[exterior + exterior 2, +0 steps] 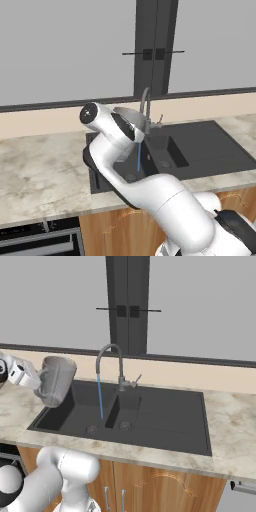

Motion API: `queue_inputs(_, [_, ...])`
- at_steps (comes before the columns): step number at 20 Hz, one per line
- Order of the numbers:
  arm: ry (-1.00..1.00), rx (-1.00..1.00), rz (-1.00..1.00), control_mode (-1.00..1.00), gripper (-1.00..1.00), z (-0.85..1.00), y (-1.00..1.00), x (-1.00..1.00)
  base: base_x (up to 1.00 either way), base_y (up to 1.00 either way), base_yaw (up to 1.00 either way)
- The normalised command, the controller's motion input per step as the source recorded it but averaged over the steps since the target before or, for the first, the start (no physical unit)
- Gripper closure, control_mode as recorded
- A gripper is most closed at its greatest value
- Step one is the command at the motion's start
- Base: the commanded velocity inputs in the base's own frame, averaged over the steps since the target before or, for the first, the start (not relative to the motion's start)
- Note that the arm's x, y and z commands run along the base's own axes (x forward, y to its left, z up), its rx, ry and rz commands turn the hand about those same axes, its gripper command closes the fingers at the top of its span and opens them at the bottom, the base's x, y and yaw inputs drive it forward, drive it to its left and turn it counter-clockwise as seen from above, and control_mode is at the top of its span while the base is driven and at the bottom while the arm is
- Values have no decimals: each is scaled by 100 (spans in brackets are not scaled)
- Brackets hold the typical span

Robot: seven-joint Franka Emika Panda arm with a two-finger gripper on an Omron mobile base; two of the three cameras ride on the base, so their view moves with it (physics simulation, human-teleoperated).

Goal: Turn on the sink faucet and place the jug under the water for a few seconds to fill it up.

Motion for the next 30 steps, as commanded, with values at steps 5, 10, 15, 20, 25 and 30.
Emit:
queue_inputs(5, [1, -2, -1, -100, 100, -46, 0, 7, 0, 0, 0])
queue_inputs(10, [2, -2, -2, -100, 100, -31, 0, 17, 0, 0, 0])
queue_inputs(15, [2, -3, -2, -100, 100, -26, 0, 22, 0, 0, 0])
queue_inputs(20, [9, -5, -2, -100, 100, -32, -7, 26, 0, 0, 0])
queue_inputs(25, [12, -8, -1, -100, 100, -27, -13, 31, 0, 0, 0])
queue_inputs(30, [8, -12, 0, -100, 100, -18, -2, 32, 0, 0, 0])
